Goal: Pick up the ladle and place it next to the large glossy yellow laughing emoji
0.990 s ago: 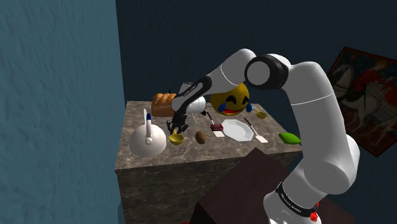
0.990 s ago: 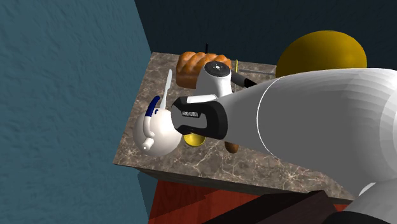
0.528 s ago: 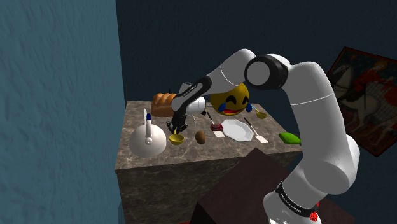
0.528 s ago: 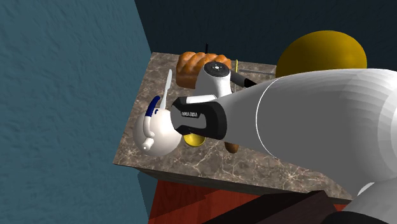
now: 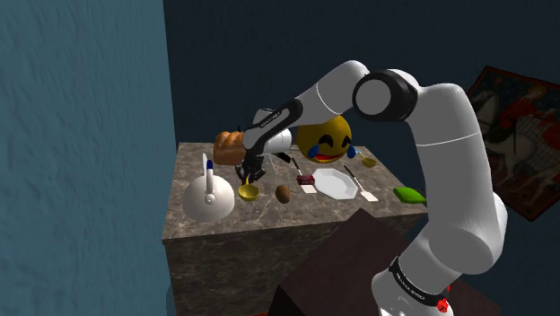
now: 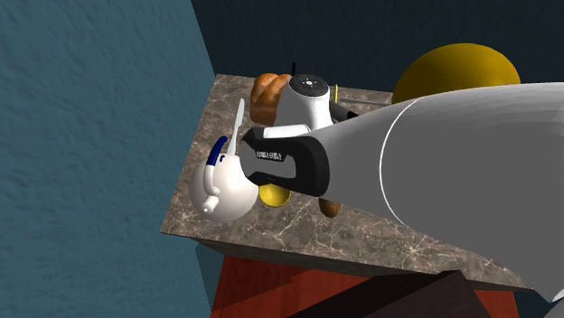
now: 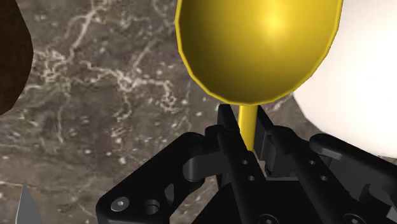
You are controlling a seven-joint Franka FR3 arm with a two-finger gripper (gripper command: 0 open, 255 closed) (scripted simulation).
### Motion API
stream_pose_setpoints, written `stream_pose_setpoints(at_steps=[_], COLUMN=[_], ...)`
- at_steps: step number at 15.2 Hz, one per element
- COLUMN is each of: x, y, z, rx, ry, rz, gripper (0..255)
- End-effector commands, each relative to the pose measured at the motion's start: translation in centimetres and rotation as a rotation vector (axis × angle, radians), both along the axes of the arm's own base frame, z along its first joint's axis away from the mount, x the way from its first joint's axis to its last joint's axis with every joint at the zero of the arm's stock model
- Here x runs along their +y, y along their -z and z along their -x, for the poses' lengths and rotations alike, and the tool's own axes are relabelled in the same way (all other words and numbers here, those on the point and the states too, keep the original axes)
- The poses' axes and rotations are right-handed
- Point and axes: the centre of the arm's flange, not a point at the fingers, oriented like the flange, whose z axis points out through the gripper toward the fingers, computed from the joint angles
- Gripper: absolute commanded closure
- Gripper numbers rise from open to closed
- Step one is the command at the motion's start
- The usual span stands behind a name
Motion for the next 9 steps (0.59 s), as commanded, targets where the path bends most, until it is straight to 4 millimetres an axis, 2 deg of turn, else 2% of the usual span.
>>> stream_pose_setpoints(at_steps=[1,9], x=[-0.1,-0.1], y=[-1.0,-5.2], z=[0.1,0.1], rx=[0.000,0.000], ry=[0.000,0.000], rz=[0.000,0.000], gripper=[255,255])
